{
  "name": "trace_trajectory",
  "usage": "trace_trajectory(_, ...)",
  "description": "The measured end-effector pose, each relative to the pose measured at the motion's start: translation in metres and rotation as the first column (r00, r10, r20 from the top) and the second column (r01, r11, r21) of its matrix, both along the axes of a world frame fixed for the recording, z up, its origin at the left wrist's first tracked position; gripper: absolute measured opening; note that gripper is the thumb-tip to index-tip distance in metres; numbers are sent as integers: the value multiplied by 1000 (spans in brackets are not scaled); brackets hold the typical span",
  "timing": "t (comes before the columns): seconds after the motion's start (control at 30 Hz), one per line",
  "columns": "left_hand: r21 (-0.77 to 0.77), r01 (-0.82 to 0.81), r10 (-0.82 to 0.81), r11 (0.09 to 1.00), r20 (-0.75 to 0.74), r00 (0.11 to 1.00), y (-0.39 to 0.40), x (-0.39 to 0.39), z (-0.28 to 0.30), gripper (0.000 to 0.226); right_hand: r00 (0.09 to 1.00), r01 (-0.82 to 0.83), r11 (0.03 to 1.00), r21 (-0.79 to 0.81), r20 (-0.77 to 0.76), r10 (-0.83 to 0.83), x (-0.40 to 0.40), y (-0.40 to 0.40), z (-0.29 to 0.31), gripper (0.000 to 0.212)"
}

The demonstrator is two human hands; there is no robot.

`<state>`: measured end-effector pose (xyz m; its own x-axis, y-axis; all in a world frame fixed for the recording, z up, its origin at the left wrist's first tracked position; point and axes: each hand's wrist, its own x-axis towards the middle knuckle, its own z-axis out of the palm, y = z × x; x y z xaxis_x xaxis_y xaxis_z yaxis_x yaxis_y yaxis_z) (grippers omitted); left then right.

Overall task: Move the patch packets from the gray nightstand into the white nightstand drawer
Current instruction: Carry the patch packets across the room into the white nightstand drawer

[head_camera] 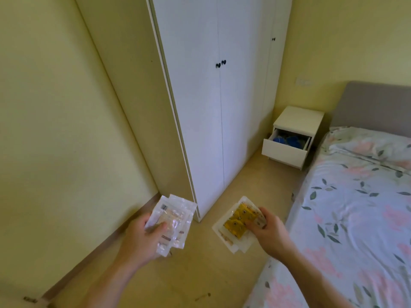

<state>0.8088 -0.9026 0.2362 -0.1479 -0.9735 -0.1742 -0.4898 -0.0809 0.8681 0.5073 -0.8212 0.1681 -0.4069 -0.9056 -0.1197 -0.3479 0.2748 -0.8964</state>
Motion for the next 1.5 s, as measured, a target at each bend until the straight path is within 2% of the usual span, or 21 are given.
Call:
trace_trajectory(0.07, 2, -1, 1, 1000, -11, 1000, -35, -7, 1, 13, 1000, 3, 1000, -12, 12, -3, -4, -31, 10, 13)
trace_trajectory(0.2, -16, 127, -127, 992, 18, 992, -108, -43, 2, 12, 998, 55, 998, -43, -3, -56, -31, -84, 22, 9)
trace_trajectory(0.53, -21, 414, -414, 910, -50, 909, -305, -157, -14, 13, 942, 328, 945, -22, -62, -328, -106, -202, 10, 14)
trace_trajectory(0.77, -7, 588, -587, 809, -53, 808, -436, -276, -23, 13, 827, 562, 827, -5, -17, -562, -157, -255, 14, 10)
trace_trajectory(0.93, 24, 736, -733, 677, -74, 676, -471, -390, -40, 16, 673, 739, 673, -32, 34, -738, -206, -254, 9, 12)
trace_trajectory(1.07, 34, 790, -785, 612, -95, 612, -492, -473, -60, 15, 562, 827, 562, -16, 59, -825, -268, -256, -10, 15)
trace_trajectory(1.17, 65, 794, -786, 605, -111, 608, -513, -528, -76, 16, 552, 834, 552, -16, 58, -832, -327, -275, -20, 11)
trace_trajectory(1.3, 136, 753, -751, 644, -72, 656, -555, -590, -92, 15, 556, 830, 557, 31, 53, -830, -408, -311, -33, 10)
trace_trajectory(1.5, 159, 677, -684, 719, -14, 730, -617, -659, -105, 15, 651, 754, 652, 81, 47, -758, -530, -383, -32, 14)
